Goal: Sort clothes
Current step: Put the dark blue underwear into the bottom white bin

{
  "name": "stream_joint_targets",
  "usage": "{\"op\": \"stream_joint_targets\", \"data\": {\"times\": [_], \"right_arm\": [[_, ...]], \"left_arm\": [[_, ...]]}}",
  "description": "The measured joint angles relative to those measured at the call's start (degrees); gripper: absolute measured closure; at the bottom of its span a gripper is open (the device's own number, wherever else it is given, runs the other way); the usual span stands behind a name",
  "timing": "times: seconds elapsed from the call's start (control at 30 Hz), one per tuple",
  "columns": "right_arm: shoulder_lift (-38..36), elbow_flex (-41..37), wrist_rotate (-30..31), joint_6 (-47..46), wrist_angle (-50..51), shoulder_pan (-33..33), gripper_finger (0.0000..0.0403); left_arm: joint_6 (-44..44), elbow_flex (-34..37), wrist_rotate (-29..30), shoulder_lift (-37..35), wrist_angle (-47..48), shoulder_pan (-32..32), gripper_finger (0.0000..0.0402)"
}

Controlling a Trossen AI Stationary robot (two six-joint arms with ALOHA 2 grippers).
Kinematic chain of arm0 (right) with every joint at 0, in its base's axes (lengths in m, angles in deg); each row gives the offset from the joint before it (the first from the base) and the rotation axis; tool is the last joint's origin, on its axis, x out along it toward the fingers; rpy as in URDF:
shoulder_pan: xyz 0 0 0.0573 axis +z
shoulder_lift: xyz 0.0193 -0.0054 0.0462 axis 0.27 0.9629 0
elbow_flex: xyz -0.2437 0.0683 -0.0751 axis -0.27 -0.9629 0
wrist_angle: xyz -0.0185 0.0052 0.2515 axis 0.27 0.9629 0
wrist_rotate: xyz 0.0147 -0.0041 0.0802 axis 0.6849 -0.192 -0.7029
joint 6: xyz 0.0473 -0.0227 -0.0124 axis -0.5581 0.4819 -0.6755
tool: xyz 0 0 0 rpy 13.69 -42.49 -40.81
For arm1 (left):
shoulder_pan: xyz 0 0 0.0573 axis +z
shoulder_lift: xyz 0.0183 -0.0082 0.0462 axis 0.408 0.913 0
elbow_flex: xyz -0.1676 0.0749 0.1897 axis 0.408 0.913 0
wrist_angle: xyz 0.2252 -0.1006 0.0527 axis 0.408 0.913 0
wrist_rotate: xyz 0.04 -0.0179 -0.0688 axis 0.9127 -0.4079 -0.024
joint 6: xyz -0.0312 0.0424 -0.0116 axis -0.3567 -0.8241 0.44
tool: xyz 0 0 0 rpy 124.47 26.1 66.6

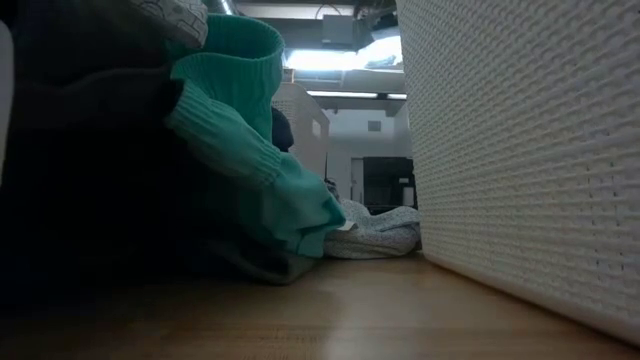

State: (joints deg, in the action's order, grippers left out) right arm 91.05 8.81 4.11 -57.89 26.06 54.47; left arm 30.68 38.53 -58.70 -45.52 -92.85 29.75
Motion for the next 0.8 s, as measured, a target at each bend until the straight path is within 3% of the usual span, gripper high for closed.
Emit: {"op": "stream_joint_targets", "data": {"times": [0.17,0.3,0.4,0.53,0.8], "right_arm": [[0.0,4.42,-1.31,0.98,-2.44,0.02,0.0201],[-0.01,5.35,3.99,13.42,-15.21,0.07,0.018],[1.97,5.39,7.79,26.84,-25.5,-0.89,0.0176],[6.55,5.37,8.36,40.25,-35.39,-4.28,0.0177],[15.14,5.35,4.42,48.9,-44.76,-14.02,0.0177]], "left_arm": [[0.14,0.01,0.02,0.01,-0.08,0.0,0.0398],[0.22,0.0,0.02,0.01,-0.12,0.0,0.0398],[0.26,0.0,0.02,-0.02,-0.12,0.0,0.0398],[0.31,0.0,0.0,-0.02,-0.1,0.0,0.0398],[0.28,0.0,0.02,-0.02,-0.1,0.0,0.0398]]}}
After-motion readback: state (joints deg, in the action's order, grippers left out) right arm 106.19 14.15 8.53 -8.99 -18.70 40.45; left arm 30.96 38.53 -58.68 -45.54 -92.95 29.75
